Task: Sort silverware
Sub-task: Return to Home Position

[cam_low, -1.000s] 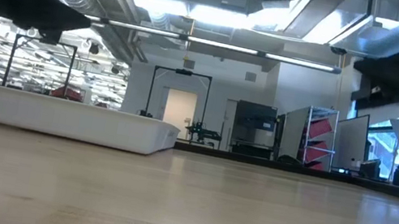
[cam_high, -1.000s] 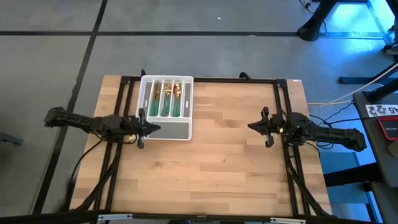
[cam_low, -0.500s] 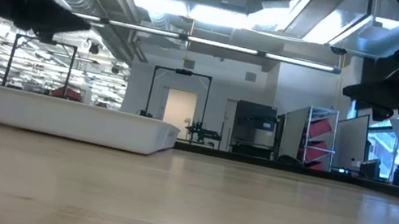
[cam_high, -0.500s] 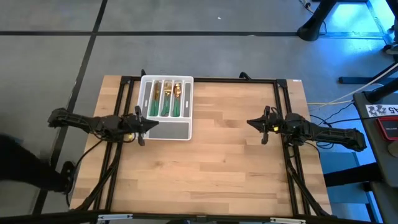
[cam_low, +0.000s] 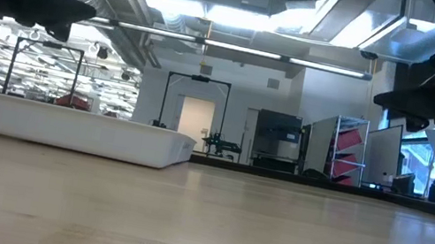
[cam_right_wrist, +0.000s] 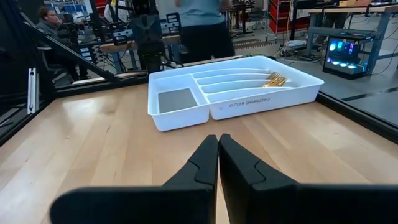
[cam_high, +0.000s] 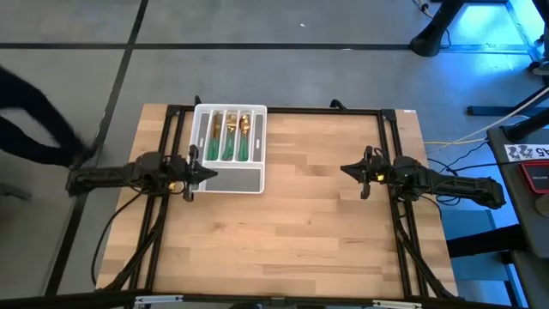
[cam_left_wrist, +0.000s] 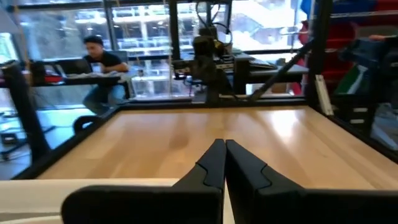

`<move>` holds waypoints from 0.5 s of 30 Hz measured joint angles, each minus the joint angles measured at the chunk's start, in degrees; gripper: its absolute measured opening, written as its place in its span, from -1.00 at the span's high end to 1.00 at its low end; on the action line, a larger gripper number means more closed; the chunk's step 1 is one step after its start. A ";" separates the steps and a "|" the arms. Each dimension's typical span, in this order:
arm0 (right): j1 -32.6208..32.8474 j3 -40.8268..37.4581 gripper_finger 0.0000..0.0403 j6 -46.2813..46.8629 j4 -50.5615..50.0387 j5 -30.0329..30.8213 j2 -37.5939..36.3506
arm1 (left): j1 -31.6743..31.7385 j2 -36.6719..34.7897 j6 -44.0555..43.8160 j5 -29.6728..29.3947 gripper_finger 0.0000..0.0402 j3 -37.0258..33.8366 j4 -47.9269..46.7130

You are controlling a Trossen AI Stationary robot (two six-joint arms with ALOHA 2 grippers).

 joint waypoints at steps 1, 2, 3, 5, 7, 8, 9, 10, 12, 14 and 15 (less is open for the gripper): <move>0.00 0.00 0.92 0.00 0.02 0.00 -0.02 | 1.36 0.06 0.04 1.97 1.00 0.00 -0.02; 0.00 0.00 0.92 0.00 0.02 0.05 -0.02 | 2.52 0.09 0.17 3.07 1.00 0.00 0.18; 0.00 0.00 0.92 0.00 0.02 0.07 0.00 | 3.48 0.07 0.58 3.78 1.00 0.00 0.30; 0.00 0.00 0.92 0.00 0.02 0.04 0.00 | 4.70 0.09 1.95 4.08 1.00 0.00 0.32; 0.00 0.00 0.92 0.02 0.02 0.09 -0.02 | 5.44 0.07 1.95 4.15 1.00 0.00 0.33; 0.00 -0.02 0.92 0.02 0.02 0.08 0.00 | 5.59 0.12 1.56 4.14 1.00 0.00 0.32; 0.00 -0.02 0.92 0.02 0.02 0.09 -0.02 | 5.73 0.25 0.99 4.12 1.00 0.00 0.30; 0.00 -0.02 0.92 0.02 0.02 0.09 -0.01 | 5.75 0.32 0.23 4.11 1.00 0.00 0.29; 0.00 -0.02 0.92 0.02 0.02 0.09 -0.02 | 5.75 0.31 -0.73 4.07 1.00 0.00 0.29; 0.00 -0.02 0.92 0.02 0.00 0.09 -0.01 | 5.75 0.31 -0.88 3.96 1.00 0.00 0.27; 0.00 -0.02 0.92 0.02 0.02 0.10 0.00 | 5.75 0.31 -0.88 3.96 1.00 0.00 0.27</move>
